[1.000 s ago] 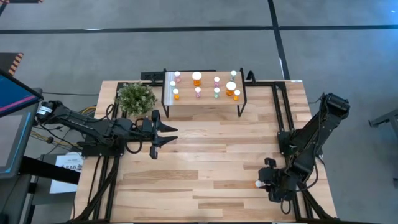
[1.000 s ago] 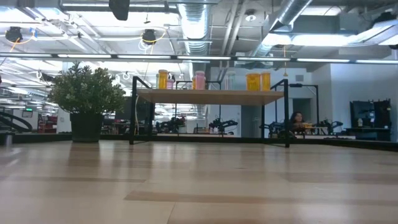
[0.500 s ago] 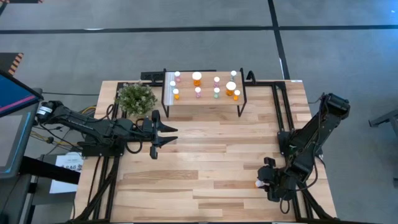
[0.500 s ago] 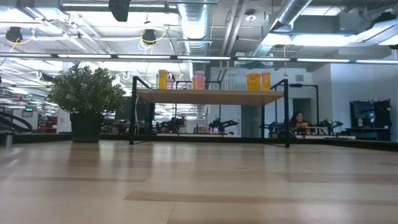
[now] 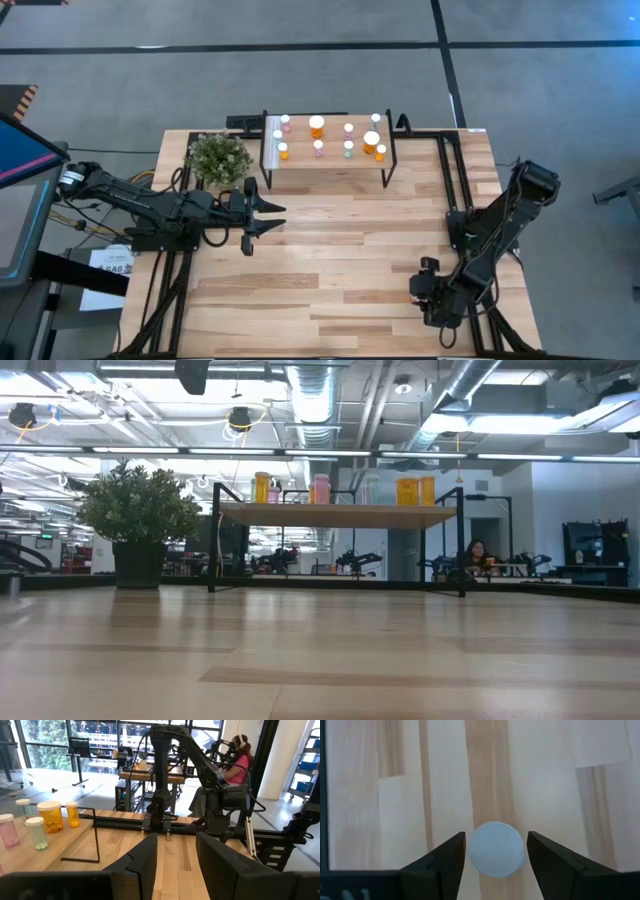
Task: Pick and place medicine bottles onto shelf by color
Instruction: Put the small orange pill bottle on the shelf
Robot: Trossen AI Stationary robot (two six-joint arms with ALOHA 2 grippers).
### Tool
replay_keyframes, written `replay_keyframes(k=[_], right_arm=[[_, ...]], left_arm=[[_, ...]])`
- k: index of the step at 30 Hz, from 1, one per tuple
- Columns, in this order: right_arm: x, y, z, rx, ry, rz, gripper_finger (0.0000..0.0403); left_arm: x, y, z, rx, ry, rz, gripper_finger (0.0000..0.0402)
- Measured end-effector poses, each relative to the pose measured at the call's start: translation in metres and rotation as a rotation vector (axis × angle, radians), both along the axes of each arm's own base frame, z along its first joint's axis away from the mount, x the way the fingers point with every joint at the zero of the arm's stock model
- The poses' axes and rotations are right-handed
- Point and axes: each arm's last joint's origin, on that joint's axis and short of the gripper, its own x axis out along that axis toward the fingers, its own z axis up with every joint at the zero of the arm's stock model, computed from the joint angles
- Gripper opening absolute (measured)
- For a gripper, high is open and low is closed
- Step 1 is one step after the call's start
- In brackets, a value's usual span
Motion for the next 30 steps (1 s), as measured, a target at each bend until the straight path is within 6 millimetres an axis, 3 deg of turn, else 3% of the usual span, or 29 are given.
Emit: replay_keyframes(k=[7,19,30], right_arm=[[0.001,0.001,0.000,0.004,-0.012,-0.003,0.0226],[0.004,-0.002,0.001,-0.003,-0.028,-0.024,0.0152],[0.024,-0.021,0.025,0.064,-0.120,-0.023,0.0132]], left_arm=[[0.000,0.000,0.000,0.000,0.000,0.000,0.0123],[0.000,0.000,0.000,0.000,0.000,-0.012,0.0123],[0.000,-0.003,0.000,-0.012,0.001,-0.091,0.0123]])
